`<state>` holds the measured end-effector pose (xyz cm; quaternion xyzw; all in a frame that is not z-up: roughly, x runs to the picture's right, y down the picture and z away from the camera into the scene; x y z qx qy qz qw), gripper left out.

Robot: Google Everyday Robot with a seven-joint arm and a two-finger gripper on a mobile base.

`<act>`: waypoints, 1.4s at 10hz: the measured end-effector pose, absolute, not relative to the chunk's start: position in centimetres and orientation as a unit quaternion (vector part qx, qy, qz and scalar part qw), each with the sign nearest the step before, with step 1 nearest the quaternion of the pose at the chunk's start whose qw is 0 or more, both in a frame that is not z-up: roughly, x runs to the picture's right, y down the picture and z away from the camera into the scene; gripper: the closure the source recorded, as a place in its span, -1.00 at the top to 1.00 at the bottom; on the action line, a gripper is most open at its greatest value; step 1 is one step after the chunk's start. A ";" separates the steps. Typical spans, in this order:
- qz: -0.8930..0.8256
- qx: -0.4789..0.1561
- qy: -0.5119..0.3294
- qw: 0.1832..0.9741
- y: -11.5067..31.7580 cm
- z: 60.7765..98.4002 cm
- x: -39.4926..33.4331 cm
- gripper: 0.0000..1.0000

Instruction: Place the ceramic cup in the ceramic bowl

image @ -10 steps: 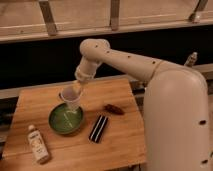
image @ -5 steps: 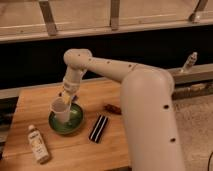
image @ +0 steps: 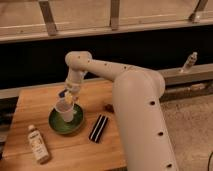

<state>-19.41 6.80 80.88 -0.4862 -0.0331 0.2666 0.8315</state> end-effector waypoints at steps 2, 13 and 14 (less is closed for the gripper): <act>0.275 -0.482 -0.034 0.831 6.5 81.8 -18.9 -1.00; 0.277 -0.500 -0.032 0.820 8.0 82.8 -18.7 0.43; 0.277 -0.500 -0.033 0.820 7.9 82.7 -18.7 0.55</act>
